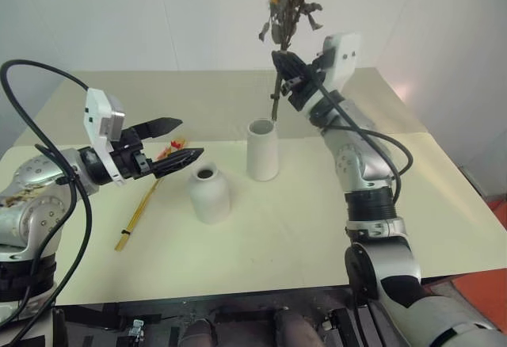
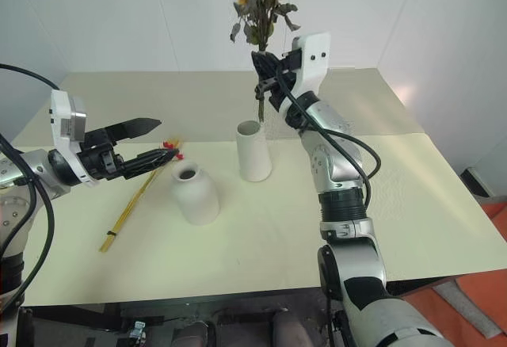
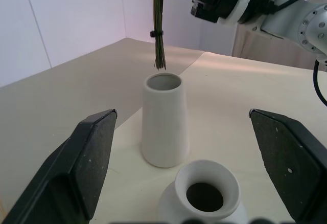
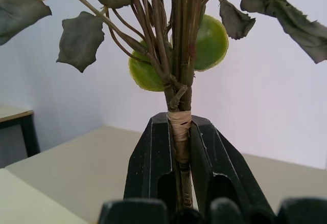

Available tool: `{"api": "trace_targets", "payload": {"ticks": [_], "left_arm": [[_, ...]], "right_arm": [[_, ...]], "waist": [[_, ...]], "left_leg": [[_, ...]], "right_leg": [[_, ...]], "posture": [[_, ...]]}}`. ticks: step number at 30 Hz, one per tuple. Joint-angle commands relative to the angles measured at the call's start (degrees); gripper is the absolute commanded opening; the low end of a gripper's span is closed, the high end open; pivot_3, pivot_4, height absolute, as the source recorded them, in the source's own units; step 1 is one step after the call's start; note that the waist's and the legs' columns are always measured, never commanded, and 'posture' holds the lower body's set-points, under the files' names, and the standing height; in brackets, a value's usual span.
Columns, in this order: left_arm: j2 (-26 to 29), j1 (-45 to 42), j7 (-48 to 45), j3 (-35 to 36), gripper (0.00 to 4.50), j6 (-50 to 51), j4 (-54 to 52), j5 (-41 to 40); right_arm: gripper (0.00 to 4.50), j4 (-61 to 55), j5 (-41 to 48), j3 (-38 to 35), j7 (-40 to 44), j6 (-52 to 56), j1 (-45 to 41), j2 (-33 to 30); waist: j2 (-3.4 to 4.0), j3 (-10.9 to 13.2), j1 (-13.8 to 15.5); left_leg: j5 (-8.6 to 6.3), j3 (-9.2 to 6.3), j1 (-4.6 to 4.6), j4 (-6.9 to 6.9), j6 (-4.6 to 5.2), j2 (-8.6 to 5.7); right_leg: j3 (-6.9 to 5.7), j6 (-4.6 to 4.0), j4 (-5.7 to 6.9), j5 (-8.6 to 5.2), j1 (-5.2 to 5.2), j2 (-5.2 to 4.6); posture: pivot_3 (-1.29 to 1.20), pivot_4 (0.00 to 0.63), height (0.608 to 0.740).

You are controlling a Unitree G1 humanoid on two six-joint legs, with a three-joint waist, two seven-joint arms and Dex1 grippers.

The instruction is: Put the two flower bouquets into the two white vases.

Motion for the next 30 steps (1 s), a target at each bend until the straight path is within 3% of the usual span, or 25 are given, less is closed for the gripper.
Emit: {"api": "trace_targets", "payload": {"ticks": [1,30], "left_arm": [[0.2,-0.6,0.1,0.8,4.50,-0.7,-1.8,-0.4],[1.0,-2.3,-1.1,0.3,4.50,-0.2,-0.7,-0.2]], "right_arm": [[0.22,-1.5,0.0,-1.2,-0.4,-3.0,-2.5,-1.2],[0.22,-3.8,1.1,0.5,-0.2,-1.0,0.6,1.2]], "waist": [[0.00,0.0,0.0],[0.00,0.0,0.0]], "left_leg": [[0.00,0.00,0.00,0.00,0.00,0.00],[0.00,0.00,0.00,0.00,0.00,0.00]], "right_leg": [[0.00,0.00,0.00,0.00,0.00,0.00],[0.00,0.00,0.00,0.00,0.00,0.00]], "posture": [[0.00,0.150,0.740],[0.00,0.150,0.740]]}}
